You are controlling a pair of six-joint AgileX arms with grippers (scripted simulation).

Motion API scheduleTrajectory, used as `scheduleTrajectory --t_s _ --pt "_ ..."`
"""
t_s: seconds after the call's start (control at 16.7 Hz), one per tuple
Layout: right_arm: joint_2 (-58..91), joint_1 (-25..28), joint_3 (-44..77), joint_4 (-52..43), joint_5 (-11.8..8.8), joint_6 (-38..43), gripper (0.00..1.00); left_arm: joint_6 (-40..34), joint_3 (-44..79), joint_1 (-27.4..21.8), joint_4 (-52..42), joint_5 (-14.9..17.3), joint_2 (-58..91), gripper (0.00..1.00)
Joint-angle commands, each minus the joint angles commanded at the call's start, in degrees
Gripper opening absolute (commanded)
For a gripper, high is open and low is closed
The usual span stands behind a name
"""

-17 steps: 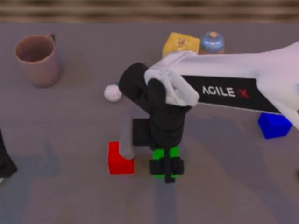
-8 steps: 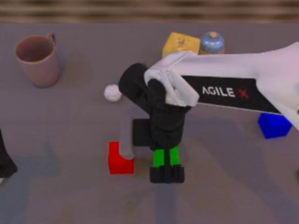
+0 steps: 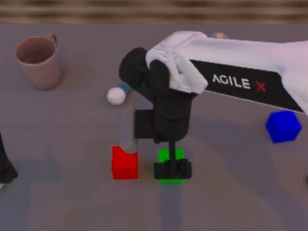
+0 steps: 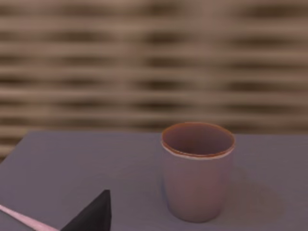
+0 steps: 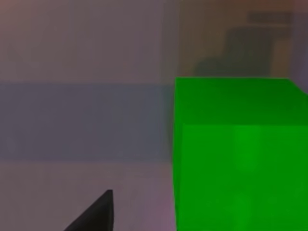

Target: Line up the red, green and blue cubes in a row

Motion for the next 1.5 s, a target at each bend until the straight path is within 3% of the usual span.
scheduleTrajectory --t_s 0.18,0.6,0.78,1.26,1.5 --pt "-1.6 0.1 3.3 -4.6 0.0 0.0 1.00 0.0 0.0 0.0 0.0 0.0 0.0 1.00" --pt "-2.0 -2.1 3.0 -4.5 0.0 2.0 1.00 0.0 0.0 0.0 0.0 0.0 0.0 1.00" --pt "-3.0 -8.6 0.9 -3.5 0.0 9.2 1.00 0.0 0.0 0.0 0.0 0.0 0.0 1.00" --pt "-7.1 -32.9 -7.7 0.2 0.1 38.5 1.00 0.0 0.0 0.0 0.0 0.0 0.0 1.00" --pt "-8.3 -36.7 -9.0 1.2 0.0 42.4 1.00 0.0 0.0 0.0 0.0 0.0 0.0 1.00"
